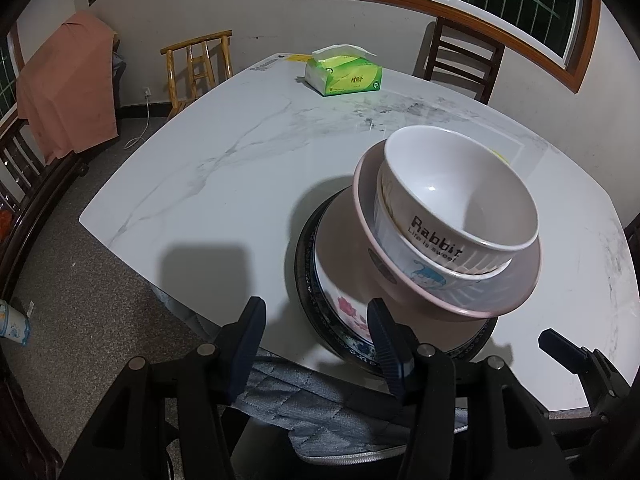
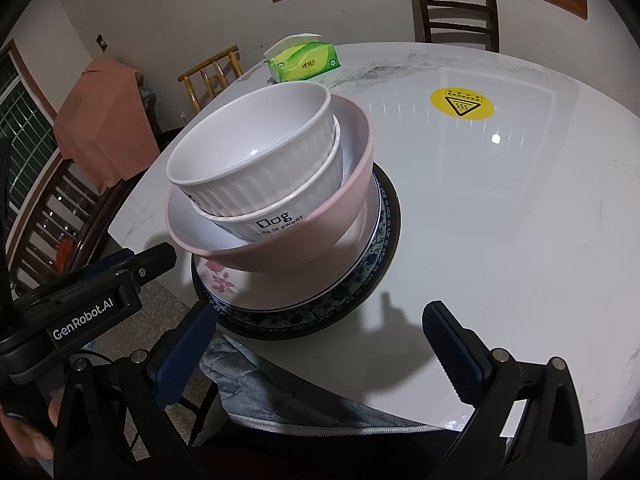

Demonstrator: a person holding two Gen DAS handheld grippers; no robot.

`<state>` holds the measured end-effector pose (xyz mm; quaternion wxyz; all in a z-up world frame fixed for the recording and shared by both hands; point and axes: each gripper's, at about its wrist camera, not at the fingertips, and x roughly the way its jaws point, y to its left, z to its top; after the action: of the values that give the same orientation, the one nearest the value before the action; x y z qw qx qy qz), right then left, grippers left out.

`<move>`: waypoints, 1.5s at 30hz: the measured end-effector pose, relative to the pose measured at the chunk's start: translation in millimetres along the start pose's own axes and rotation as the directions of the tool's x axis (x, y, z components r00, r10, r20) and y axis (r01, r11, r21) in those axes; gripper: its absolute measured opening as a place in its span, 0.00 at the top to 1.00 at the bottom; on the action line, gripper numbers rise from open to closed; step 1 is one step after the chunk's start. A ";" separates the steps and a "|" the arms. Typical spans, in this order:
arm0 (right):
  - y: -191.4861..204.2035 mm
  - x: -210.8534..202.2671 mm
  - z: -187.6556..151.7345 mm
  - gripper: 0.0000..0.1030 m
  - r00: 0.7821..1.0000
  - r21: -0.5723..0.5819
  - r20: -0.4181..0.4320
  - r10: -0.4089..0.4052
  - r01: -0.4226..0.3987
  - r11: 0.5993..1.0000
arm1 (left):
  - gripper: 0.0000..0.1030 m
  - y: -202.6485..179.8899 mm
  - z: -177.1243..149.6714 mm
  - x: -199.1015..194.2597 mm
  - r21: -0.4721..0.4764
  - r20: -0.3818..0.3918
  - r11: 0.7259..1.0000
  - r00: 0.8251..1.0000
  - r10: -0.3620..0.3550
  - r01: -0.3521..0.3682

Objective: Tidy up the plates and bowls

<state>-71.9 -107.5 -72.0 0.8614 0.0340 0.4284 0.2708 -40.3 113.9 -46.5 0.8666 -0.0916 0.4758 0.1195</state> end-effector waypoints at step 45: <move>0.5 5.6 -3.9 0.01 1.000 0.007 -0.028 0.000 0.000 1.000 | 0.48 4.3 -0.2 4.3 -0.002 -0.016 1.000 1.000 -0.015 0.015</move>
<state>-72.3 -105.0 -78.4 0.8551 0.0333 0.4414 0.2698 -39.5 118.5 -50.4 0.8636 -0.0972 0.4817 0.1126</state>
